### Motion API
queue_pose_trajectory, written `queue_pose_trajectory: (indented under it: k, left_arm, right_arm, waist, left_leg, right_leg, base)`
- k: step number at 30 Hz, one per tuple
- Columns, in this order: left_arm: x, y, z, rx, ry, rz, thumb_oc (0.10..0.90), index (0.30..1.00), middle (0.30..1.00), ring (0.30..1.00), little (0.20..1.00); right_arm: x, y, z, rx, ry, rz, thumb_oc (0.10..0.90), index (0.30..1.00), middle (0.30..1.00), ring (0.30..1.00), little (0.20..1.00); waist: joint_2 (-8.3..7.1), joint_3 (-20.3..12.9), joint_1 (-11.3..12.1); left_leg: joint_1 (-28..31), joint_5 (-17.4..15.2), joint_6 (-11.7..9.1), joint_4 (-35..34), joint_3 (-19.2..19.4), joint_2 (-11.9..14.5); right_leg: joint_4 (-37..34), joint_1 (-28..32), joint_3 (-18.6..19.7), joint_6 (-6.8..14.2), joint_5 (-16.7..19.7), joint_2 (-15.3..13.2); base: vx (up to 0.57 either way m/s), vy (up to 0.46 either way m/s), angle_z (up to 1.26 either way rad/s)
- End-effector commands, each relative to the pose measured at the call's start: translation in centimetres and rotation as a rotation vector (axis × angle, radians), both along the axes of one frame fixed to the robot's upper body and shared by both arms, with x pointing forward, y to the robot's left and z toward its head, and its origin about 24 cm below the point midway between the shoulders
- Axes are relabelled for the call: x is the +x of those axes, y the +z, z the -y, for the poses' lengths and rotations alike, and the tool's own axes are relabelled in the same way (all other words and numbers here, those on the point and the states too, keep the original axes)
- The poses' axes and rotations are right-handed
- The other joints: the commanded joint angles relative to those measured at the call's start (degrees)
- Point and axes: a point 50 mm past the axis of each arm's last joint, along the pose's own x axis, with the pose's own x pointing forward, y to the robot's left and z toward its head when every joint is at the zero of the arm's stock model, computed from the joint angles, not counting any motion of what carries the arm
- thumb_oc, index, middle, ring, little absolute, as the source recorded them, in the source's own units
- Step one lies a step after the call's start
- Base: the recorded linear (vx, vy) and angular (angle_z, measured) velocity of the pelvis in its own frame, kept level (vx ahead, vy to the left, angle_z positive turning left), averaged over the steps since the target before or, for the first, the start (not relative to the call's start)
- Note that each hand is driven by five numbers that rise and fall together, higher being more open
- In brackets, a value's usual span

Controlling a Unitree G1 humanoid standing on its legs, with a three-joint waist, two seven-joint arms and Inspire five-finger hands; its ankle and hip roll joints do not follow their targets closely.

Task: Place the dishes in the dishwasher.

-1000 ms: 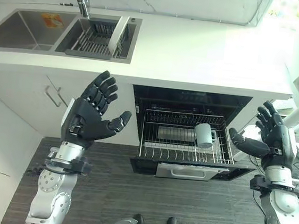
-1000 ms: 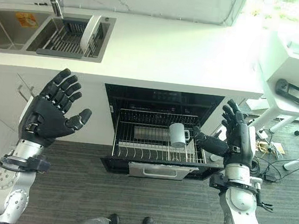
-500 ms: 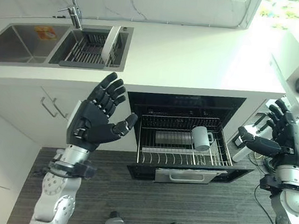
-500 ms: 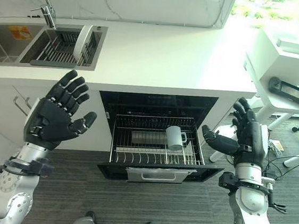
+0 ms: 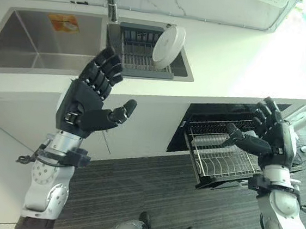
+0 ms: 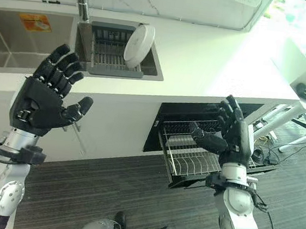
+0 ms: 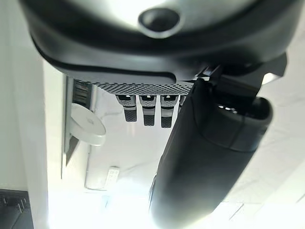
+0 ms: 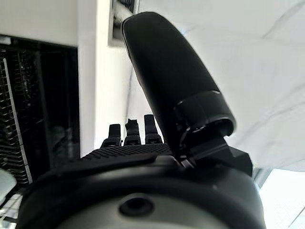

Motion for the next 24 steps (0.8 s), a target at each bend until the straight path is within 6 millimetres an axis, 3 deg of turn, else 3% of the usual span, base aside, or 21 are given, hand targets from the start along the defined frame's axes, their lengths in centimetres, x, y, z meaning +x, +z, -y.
queue_pose_trajectory:
  k: [1, 3, 10, 20, 22, 23, 24]
  left_arm:
    - [-2.4, 4.6, 1.9, 0.058, -0.054, 0.328, 0.8, 0.9, 0.9, 0.9, 0.9]
    - [-2.6, 4.5, 2.3, 0.112, -0.054, 0.344, 0.8, 0.9, 0.9, 0.9, 0.9]
    - [-2.9, 3.5, 2.6, 0.131, -0.041, 0.311, 0.8, 0.9, 0.9, 0.9, 0.9]
    - [-2.3, 2.6, 3.0, 0.095, -0.018, 0.249, 0.8, 0.9, 0.9, 0.9, 0.9]
    - [-2.3, 2.6, 3.2, 0.088, -0.017, 0.246, 0.8, 0.9, 0.9, 0.9, 0.9]
    - [-2.2, 2.5, 3.2, 0.086, -0.02, 0.245, 0.8, 0.9, 0.9, 0.9, 0.9]
    - [-2.3, 2.5, 3.3, 0.086, -0.023, 0.245, 0.8, 0.9, 0.9, 0.9, 0.9]
  right_arm:
    - [-0.3, 4.5, 2.0, -0.077, -0.071, 0.225, 0.8, 0.9, 0.9, 0.9, 0.9]
    - [-0.8, 4.1, 2.5, -0.068, -0.061, 0.223, 0.8, 0.9, 0.9, 0.9, 0.9]
    - [-0.8, 4.2, 2.0, -0.075, -0.024, 0.22, 0.8, 0.9, 0.9, 0.9, 0.9]
    - [-1.2, 4.6, 1.5, -0.089, 0.025, 0.227, 0.8, 0.9, 0.9, 0.9, 0.9]
    - [-1.2, 4.7, 1.4, -0.092, 0.043, 0.228, 0.8, 0.9, 0.9, 0.9, 0.9]
    - [-1.2, 4.7, 1.4, -0.102, 0.046, 0.228, 0.8, 0.9, 0.9, 0.9, 0.9]
    - [-1.2, 4.7, 1.3, -0.112, 0.049, 0.229, 0.8, 0.9, 0.9, 0.9, 0.9]
  waist:
    - [1.89, -4.6, -1.5]
    - [0.97, -4.5, -2.6]
    - [1.34, -6.1, -2.5]
    - [1.85, -5.9, -4.6]
    - [0.67, -5.2, -4.4]
    - [-0.26, -4.5, -4.1]
    - [-0.97, -3.1, -3.7]
  left_leg:
    - [10.3, -1.8, -1.1, -13.4, -1.8, 1.0]
    - [10.0, -1.7, -0.4, -13.4, -2.1, -0.9]
    - [11.0, -2.1, -0.6, -13.4, -0.4, -1.4]
    - [13.6, -1.3, -2.3, -13.4, 2.2, 0.7]
    - [15.5, 0.9, -3.0, -13.4, 3.0, -0.6]
    - [16.0, 3.7, -3.7, -13.4, 3.4, -1.4]
    - [14.2, 5.1, -4.2, -8.4, 3.1, -1.5]
  right_leg:
    - [-9.6, 2.4, -1.9, -1.8, -2.8, 5.7]
    - [-9.6, 0.1, 1.9, -2.3, -3.2, 6.7]
    - [-9.6, 0.3, 2.6, -3.4, -4.8, 7.3]
    - [-9.6, 2.5, 2.5, -5.9, -7.0, 9.0]
    - [-9.6, 2.9, 3.6, -6.6, -7.0, 8.0]
    - [-9.6, 3.3, 4.4, -7.0, -6.9, 7.2]
    - [-9.6, 3.9, 5.0, -7.7, -6.5, 6.9]
  base:
    - [0.03, -0.005, -0.6]
    - [0.05, -0.102, 0.25]
    - [0.09, -0.093, 0.19]
    - [0.11, -0.186, 0.11]
    - [0.1, -0.19, -0.1]
    - [0.09, -0.203, -0.1]
    - [0.07, -0.173, -0.11]
